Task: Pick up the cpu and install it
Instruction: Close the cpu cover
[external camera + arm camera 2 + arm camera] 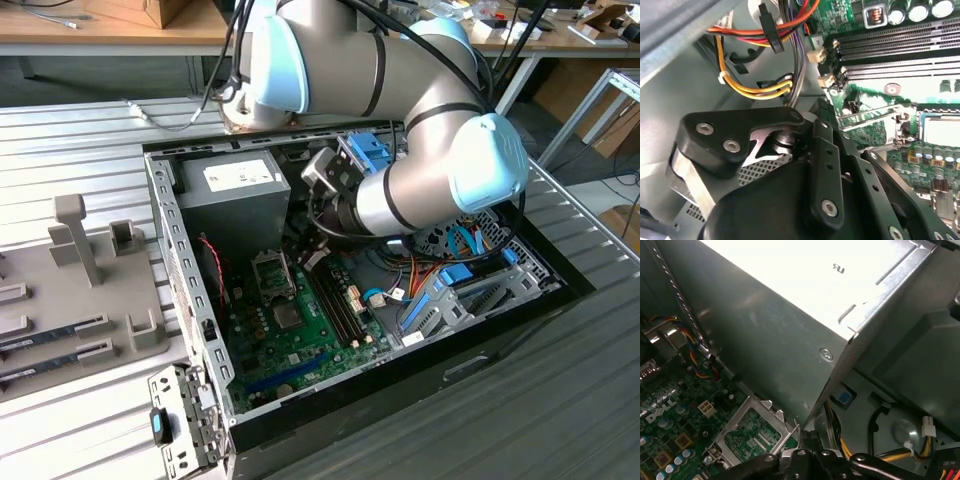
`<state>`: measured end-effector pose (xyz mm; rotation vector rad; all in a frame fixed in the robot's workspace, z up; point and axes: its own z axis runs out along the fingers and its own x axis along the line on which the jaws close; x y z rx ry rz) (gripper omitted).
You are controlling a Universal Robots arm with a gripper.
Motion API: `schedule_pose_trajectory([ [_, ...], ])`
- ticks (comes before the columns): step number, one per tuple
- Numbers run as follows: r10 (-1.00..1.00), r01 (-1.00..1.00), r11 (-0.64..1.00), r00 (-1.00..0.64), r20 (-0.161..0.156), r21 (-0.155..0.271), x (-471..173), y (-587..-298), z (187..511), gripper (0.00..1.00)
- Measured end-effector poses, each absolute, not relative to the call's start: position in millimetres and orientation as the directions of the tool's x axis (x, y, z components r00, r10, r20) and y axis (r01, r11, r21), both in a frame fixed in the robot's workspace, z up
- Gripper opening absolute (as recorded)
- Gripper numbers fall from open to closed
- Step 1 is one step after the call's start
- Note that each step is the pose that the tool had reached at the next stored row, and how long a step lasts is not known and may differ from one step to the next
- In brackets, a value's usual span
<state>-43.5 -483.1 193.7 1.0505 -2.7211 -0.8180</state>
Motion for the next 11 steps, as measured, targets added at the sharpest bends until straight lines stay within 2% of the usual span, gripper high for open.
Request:
schedule_pose_trajectory([
  [11, -0.647, -0.592, 0.595, -0.754, -0.113, 0.544, -45.4, -487.5, 202.8, 0.11],
])
